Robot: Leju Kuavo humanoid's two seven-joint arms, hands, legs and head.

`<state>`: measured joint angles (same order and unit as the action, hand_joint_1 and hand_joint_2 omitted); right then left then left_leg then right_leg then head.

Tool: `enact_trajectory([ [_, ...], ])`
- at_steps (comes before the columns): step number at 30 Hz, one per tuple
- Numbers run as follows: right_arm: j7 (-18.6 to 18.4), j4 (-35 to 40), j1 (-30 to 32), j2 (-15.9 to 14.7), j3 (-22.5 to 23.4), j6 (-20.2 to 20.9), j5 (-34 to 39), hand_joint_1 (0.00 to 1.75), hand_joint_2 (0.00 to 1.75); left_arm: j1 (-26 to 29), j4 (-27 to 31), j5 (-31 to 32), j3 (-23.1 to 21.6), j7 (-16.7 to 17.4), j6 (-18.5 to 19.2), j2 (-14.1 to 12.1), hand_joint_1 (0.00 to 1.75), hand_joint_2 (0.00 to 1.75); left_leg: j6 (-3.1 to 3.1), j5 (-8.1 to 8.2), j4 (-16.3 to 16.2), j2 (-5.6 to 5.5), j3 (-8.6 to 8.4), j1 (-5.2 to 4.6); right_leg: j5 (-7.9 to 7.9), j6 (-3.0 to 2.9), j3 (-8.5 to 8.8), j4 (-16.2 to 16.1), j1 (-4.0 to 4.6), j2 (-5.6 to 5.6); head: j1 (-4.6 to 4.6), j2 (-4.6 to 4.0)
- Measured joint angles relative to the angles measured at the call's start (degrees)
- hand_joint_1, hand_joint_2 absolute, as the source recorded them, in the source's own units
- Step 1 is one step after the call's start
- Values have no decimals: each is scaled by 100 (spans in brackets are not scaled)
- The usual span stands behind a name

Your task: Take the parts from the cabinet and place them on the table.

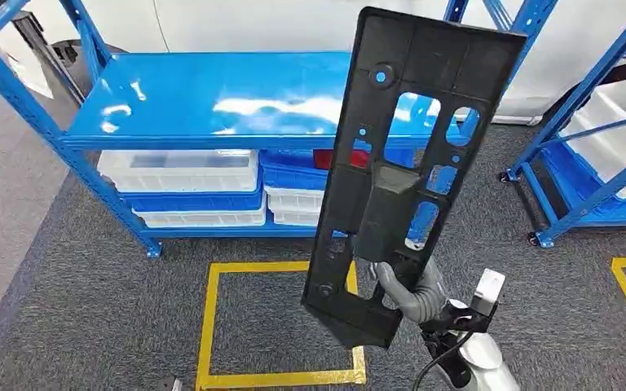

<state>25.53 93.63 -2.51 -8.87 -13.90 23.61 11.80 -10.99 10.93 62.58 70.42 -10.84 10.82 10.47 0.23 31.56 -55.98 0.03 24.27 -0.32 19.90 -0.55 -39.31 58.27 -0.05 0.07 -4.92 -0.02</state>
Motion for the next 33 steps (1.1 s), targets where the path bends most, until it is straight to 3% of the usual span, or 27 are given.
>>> enact_trajectory([
  [2, 7, 20, 7, 0, 11, 2, -9, 164, 175, -1, 0, 0, 0, 0, 0, 2, 0, 175, 26, -36, 2, -1, 70, -12, -139, 69, 13, -65, -31, -11, 0, 0],
  [3, 9, 29, 17, 2, 13, 0, -13, 164, 175, 6, 0, 0, 0, 2, 0, 2, 0, 175, 61, -84, -22, 1, 102, -27, -210, 104, 14, -99, -38, -8, 0, 0],
  [4, 11, 31, 38, 0, 29, 0, -24, 164, 175, 16, -2, 0, 0, 2, 0, 7, 0, 175, 114, -198, 30, 28, 154, 22, -218, 152, -14, -108, -18, 4, 0, 0],
  [5, 15, 33, 66, 0, 46, -2, -28, 164, 175, 1, -2, 0, 0, 4, -2, 7, 0, 175, 152, -275, 30, 56, 234, 19, 33, 168, -83, 3, -50, 5, 0, 0],
  [6, 18, 42, 78, 4, 59, -13, -37, 164, 175, -4, 0, 2, 0, 4, -2, 7, 0, 175, 201, -347, 28, 60, 321, 13, 453, 182, -179, 307, -60, 1, 0, 0],
  [7, 18, 48, 90, 4, 68, -13, -39, 164, 175, -3, 0, 2, 0, 6, 0, 7, 0, 175, 210, -416, 27, 65, 406, 1, 824, 203, -278, 720, -73, 0, 0, 0],
  [8, 20, 50, 107, 4, 87, -13, -39, 164, 175, 0, 0, 2, -2, 13, 2, 7, 0, 175, 214, -491, 19, 68, 474, -7, 1094, 223, -371, 1170, -78, 0, 0, 0],
  [9, 22, 50, 129, 4, 101, -11, -42, 164, 175, 4, 0, 2, 0, 20, 2, 7, 0, 175, 207, -567, 2, 72, 588, -11, 1192, 239, -430, 1582, -77, -1, 0, 0],
  [10, 22, 53, 149, 4, 118, -9, -42, 164, 175, 6, 0, 2, 0, 20, 4, 7, 0, 175, 198, -637, -19, 72, 702, -12, 1079, 249, -404, 1800, -79, -1, 0, 0],
  [11, 22, 53, 160, 4, 129, 4, -42, 164, 175, 6, 0, 2, 0, 20, 4, 7, 0, 175, 189, -691, -48, 73, 809, -12, 883, 250, -286, 1773, -80, -1, 0, 0],
  [12, 22, 55, 163, 4, 140, 20, -42, 164, 175, 6, 0, 2, 0, 20, 11, 7, 0, 175, 175, -752, -84, 75, 939, -12, 649, 240, 2, 1479, -81, -2, 0, 0],
  [13, 22, 68, 162, 4, 147, 26, -44, 164, 175, 5, 0, 2, 0, 20, 13, 7, 0, 175, 159, -799, -113, 74, 1024, -12, 559, 220, 355, 1034, -80, -3, 0, 0],
  [14, 26, 88, 157, 4, 153, 26, -44, 164, 175, 3, 0, 2, 0, 19, 13, 7, 0, 175, 142, -835, -146, 74, 1075, -12, 652, 187, 763, 501, -77, -4, 0, 0],
  [15, 29, 114, 148, 4, 160, 44, -54, 164, 175, 2, 0, 2, -2, 15, 15, 7, 0, 175, 107, -875, -157, 73, 1130, -32, 907, 155, 1066, 7, -29, -3, 0, 0],
  [16, 40, 131, 149, 4, 173, 46, -59, 164, 175, 4, 0, 2, -2, 11, 17, 9, 0, 175, 75, -937, -140, 77, 1128, -17, 949, 127, 1137, -140, -19, -6, 0, 0],
  [18, 64, 133, 152, 4, 184, 46, -70, 164, 175, 4, -2, 32, -4, -11, -69, 11, 0, 175, 13, -1033, -104, 79, 1137, 23, 859, 77, 1085, -149, 32, 1, -2, 0],
  [19, 64, 147, 157, 4, 190, 46, -83, 164, 175, 10, 0, 44, -13, -48, -156, 17, 0, 175, -23, -1045, -84, 73, 1169, 8, 800, 8, 1059, -245, -15, -4, 0, 0],
  [20, 66, 158, 160, 20, 190, 46, -83, 164, 175, 13, 0, 44, -18, -85, -210, 18, 0, 175, -51, -937, -139, 54, 1219, 29, 738, -26, 1034, -282, -24, -27, -2, 0],
  [21, 72, 175, 161, 26, 207, 44, -85, 164, 175, 17, -2, 44, -20, -105, -255, 17, 0, 175, -77, -635, -392, 39, 1313, 31, 686, -78, 981, -282, -28, -28, -2, 0],
  [23, 98, 177, 176, 37, 219, 28, -94, 164, 175, 25, 0, 74, -28, -118, -308, 15, 0, 175, -127, -61, -1247, 38, 1573, 62, 612, -90, 892, -280, -27, -30, -2, 0],
  [24, 114, 177, 196, 37, 225, 9, -112, 164, 175, 29, 0, 98, -35, -118, -328, 15, 0, 175, -154, 99, -1688, 39, 1703, 71, 569, -82, 835, -274, -28, -29, -2, 0],
  [25, 120, 177, 218, 37, 230, 4, -120, 164, 175, 35, 0, 101, -39, -120, -330, 15, 0, 175, -171, 91, -1910, 39, 1738, 88, 533, -69, 781, -268, -33, -28, -2, 0],
  [26, 123, 177, 239, 42, 232, 4, -125, 164, 175, 40, 0, 103, -44, -120, -336, 15, 0, 175, -190, -50, -1840, 40, 1632, 107, 506, -50, 732, -249, -41, -24, -2, 0],
  [27, 123, 177, 255, 42, 241, 4, -131, 164, 175, 39, 0, 103, -48, -123, -343, 13, 0, 175, -206, -250, -1477, 40, 1359, 124, 491, -28, 694, -224, -56, -19, -2, 0],
  [29, 125, 184, 257, 44, 256, 4, -136, 164, 175, 28, 0, 103, -65, -127, -343, 11, 0, 175, -233, -536, -424, 39, 689, 162, 491, 17, 629, -142, -78, -16, -2, 0],
  [30, 127, 208, 258, 44, 267, 4, -136, 164, 175, 13, 0, 103, -70, -129, -343, 13, 0, 175, -226, -397, -180, 2, 495, 140, 487, 62, 563, -103, -56, -14, -2, 0],
  [33, 131, 223, 260, 44, 278, 4, -140, 164, 175, 32, 0, 103, -77, -133, -343, 11, 0, 175, -104, -406, -148, -12, 581, 106, 423, 165, 537, -79, -51, -8, -2, 0],
])
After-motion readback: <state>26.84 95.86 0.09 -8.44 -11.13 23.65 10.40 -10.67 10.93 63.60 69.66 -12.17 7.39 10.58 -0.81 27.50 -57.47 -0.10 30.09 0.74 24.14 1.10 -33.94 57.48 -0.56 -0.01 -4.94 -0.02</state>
